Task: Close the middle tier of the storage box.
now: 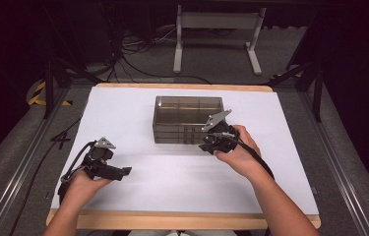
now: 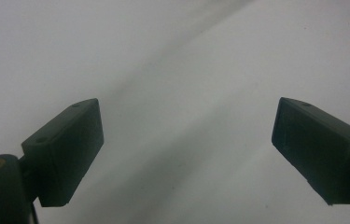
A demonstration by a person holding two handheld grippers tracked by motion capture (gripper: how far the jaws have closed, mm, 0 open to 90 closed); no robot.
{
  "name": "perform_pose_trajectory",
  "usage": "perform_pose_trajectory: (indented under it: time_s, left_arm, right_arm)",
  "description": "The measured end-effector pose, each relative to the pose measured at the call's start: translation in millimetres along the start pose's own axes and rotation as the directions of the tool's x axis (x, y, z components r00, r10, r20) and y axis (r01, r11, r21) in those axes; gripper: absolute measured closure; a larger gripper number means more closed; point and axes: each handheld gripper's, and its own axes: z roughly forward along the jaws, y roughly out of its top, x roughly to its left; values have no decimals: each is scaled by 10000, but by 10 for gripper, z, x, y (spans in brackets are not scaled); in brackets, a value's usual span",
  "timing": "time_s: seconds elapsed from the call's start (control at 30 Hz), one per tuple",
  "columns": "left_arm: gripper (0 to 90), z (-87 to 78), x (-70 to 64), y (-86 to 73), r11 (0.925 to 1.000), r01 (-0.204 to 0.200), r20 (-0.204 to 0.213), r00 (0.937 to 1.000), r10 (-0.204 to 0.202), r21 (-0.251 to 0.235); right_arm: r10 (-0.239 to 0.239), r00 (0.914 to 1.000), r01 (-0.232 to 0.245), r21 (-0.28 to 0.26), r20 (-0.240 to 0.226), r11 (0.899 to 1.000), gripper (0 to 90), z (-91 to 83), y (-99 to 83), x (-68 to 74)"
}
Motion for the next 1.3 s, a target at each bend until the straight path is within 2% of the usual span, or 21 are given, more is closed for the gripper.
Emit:
perform_pose_trajectory:
  time_s: [0.33,0.63,0.93,1.13,1.3]
  left_arm:
    - [93,1,-3,0,9999,-90,131,9999,89,50]
    - [68,-9,-4,3,10000,-70,313,9995,70,-20]
    - [2,-5,9,8,10000,40,459,9989,-43,67]
    - [0,-13,24,2,10000,38,429,9991,-40,58]
    - [0,-13,49,-6,9999,104,386,9992,-105,31]
  right_arm:
    - [101,9985,-101,0,-535,9999,518,-128,-168,-61]
    - [235,9965,-245,-112,-804,9996,390,-221,-327,-131]
    - [552,9968,-553,-13,-577,9985,304,-298,-487,-193]
    - [687,9967,-687,22,-423,9976,253,-331,-606,-235]
    - [906,9958,-905,83,-117,9959,233,-332,-697,-274]
